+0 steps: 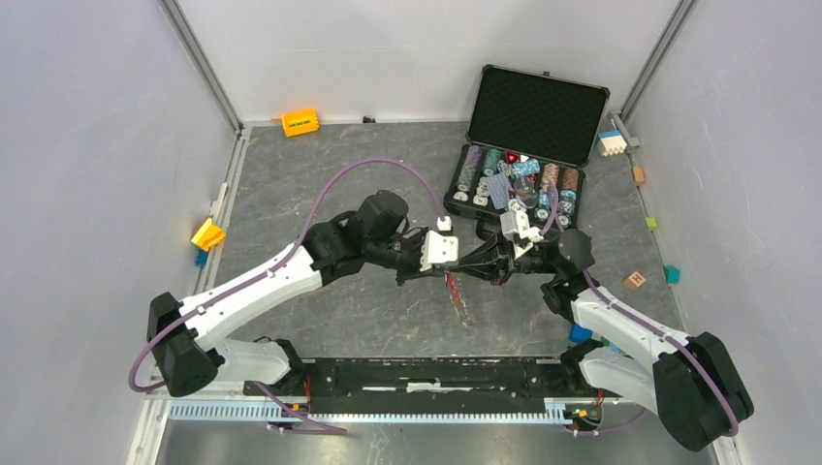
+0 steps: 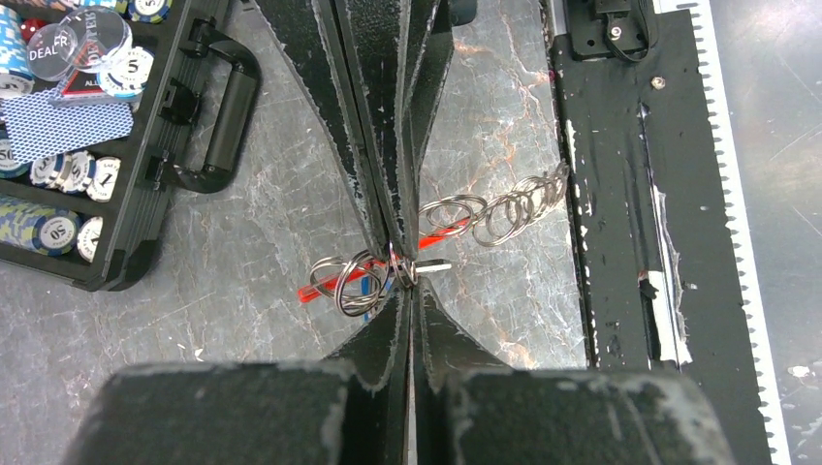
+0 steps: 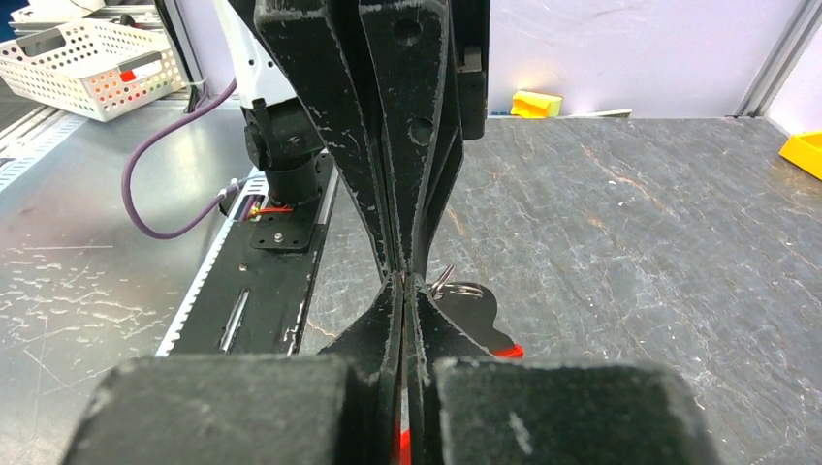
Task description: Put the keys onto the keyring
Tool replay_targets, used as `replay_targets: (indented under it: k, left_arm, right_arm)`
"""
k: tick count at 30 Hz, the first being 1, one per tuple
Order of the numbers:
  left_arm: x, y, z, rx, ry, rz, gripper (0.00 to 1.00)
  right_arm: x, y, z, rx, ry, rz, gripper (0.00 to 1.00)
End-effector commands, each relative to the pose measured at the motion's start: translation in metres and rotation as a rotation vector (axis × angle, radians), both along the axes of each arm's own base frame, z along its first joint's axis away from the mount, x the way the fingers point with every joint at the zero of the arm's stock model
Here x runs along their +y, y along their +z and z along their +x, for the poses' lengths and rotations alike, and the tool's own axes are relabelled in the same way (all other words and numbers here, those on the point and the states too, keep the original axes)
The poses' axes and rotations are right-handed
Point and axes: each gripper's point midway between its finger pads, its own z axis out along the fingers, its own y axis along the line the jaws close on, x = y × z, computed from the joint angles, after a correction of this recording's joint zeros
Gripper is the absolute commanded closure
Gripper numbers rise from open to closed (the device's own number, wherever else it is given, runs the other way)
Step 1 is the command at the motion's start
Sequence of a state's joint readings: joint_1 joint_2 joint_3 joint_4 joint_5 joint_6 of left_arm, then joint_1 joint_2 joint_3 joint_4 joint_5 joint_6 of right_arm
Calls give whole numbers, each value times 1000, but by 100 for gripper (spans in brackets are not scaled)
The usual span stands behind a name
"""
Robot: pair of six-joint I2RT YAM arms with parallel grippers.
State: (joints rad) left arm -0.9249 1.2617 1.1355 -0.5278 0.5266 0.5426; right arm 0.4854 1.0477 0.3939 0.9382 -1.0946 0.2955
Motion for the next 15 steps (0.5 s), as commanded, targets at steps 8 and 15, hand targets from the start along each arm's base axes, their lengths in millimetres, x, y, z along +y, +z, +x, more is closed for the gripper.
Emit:
replay_targets:
  k: [8, 15]
  left_arm:
    - [-17, 11, 4, 50, 12, -28, 88]
    - [-15, 19, 6, 31, 21, -32, 74]
  right_arm:
    - [-2, 21, 1, -91, -28, 61, 100]
    - [-2, 18, 4, -96, -38, 45, 100]
